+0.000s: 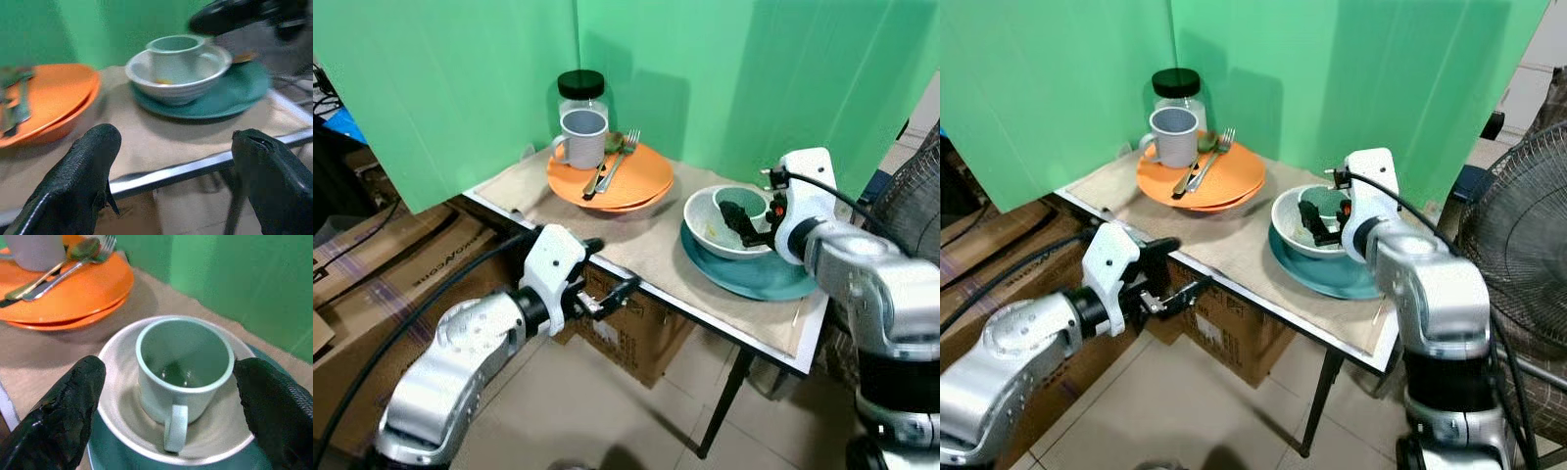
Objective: Setting the table
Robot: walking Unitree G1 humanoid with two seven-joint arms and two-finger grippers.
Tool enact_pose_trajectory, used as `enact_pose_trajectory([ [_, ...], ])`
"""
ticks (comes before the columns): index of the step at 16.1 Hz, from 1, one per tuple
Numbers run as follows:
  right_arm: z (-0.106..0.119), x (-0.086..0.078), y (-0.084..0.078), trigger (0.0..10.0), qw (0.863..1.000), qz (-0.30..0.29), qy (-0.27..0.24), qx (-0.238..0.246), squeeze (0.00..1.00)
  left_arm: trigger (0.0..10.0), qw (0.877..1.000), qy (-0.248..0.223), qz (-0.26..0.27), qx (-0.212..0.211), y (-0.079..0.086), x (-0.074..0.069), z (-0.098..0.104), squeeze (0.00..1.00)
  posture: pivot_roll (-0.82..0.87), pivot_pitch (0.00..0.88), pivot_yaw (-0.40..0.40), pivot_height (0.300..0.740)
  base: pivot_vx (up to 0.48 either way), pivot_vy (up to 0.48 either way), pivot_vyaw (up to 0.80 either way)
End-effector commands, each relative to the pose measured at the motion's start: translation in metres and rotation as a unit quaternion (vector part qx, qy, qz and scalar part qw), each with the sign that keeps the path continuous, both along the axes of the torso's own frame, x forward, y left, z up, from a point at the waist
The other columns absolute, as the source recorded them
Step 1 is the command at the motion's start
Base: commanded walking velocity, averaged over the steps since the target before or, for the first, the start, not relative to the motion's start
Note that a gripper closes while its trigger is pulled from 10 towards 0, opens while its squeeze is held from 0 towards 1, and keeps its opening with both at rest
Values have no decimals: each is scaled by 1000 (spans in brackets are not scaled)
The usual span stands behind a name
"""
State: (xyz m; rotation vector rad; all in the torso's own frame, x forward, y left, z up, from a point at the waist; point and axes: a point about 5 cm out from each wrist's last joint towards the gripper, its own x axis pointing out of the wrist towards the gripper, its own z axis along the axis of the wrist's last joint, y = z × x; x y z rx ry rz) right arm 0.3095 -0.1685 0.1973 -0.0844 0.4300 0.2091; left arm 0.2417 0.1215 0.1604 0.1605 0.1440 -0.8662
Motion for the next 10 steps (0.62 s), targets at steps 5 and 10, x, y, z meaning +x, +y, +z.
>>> enact_pose_trajectory([
  [5,0,6,-2,9608,994,-20,103,17,0,10000,997,36,-71,13,-7,-7,0,0,141,0,23,740,0,0,0],
  [10,-11,7,5,0,989,-20,144,15,0,10000,996,51,-76,24,-1,-8,-2,0,146,0,22,740,0,0,0],
])
